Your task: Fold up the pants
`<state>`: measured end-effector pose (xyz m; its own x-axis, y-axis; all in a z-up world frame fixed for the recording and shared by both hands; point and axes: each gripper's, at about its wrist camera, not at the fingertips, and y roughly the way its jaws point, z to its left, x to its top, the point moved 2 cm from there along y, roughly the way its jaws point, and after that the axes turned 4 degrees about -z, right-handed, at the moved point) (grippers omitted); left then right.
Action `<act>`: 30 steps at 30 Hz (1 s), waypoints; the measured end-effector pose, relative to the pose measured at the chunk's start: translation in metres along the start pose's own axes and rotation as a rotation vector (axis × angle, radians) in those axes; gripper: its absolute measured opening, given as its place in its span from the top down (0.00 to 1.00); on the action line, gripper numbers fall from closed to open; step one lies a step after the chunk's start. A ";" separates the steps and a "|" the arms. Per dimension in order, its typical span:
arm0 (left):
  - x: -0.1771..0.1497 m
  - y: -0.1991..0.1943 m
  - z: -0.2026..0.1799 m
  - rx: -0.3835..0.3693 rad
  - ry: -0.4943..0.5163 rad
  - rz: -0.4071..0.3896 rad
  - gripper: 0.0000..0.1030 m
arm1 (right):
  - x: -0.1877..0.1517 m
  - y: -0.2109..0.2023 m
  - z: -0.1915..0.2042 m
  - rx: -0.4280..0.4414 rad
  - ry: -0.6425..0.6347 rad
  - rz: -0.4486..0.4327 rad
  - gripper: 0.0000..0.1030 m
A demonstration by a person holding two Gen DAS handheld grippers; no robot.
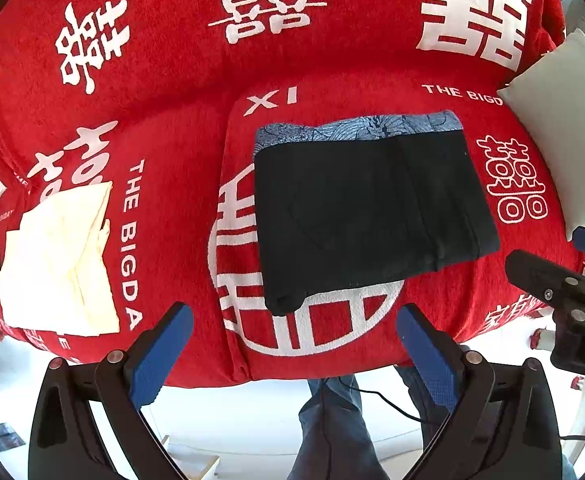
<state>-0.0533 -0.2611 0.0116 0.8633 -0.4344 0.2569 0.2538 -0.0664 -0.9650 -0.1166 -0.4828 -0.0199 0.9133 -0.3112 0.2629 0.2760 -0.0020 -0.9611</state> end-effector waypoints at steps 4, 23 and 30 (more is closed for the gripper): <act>0.000 0.000 -0.001 0.002 0.001 0.001 0.01 | 0.001 0.001 0.001 0.001 -0.003 0.004 0.00; 0.001 0.005 0.001 -0.017 -0.010 0.016 0.01 | 0.003 0.004 0.002 -0.001 -0.007 0.011 0.00; 0.002 0.003 0.001 -0.043 -0.018 0.005 0.01 | 0.003 0.004 0.002 -0.001 -0.007 0.011 0.00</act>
